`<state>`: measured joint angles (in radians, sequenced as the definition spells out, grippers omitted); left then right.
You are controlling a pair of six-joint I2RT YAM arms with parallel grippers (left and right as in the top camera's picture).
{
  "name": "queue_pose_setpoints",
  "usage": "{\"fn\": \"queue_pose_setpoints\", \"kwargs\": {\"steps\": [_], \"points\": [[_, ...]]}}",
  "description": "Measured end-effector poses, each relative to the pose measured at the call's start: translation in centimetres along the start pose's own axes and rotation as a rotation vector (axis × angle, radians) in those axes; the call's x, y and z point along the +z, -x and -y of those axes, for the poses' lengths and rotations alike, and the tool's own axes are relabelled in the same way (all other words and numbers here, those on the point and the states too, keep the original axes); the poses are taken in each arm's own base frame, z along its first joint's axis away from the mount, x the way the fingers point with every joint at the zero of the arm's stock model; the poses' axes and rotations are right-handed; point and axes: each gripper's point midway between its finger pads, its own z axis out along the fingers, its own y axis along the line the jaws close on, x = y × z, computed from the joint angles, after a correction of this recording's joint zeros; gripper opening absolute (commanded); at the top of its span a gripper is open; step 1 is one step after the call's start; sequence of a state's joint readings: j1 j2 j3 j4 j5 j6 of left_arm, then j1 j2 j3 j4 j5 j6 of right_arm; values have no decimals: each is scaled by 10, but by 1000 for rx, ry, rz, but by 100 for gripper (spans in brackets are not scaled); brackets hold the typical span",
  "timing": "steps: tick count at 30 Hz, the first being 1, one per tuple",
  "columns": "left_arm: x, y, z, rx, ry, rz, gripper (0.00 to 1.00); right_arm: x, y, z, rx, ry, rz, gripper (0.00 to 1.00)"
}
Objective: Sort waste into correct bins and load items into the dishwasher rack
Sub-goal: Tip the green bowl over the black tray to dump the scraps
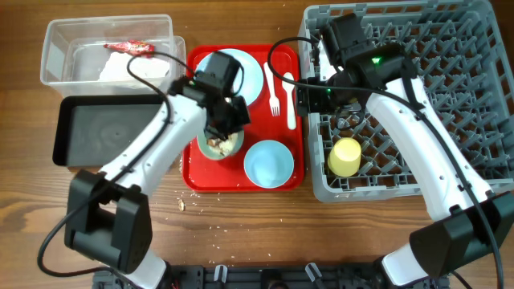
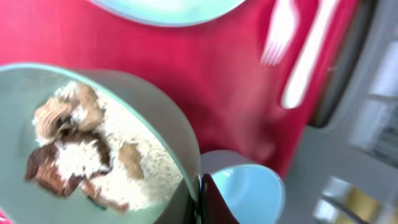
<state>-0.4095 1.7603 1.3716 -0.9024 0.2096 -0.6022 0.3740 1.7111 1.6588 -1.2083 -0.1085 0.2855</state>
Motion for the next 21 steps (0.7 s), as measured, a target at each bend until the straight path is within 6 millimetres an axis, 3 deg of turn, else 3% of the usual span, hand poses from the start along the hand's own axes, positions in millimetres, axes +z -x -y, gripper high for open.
{"fn": "queue_pose_setpoints", "kwargs": {"steps": [4,6,13,14,15,19,21], "points": [[-38,22,-3,0,-96,-27,4,0,2,0,-1,1,9,85],[-55,39,-20,-27,-147,-25,4,0,3,0,-2,2,11,85],[-97,88,-133,-167,-214,73,4,0,3,-1,-5,2,13,85],[-98,89,-136,-173,-214,77,4,0,3,-1,-5,2,13,85],[-108,95,-161,-201,-224,112,4,0,3,-1,-5,2,14,85],[-133,115,-205,-235,-326,241,4,0,4,-1,-5,3,16,85],[-140,120,-218,-260,-380,273,4,0,4,-1,-5,3,16,85]]}}
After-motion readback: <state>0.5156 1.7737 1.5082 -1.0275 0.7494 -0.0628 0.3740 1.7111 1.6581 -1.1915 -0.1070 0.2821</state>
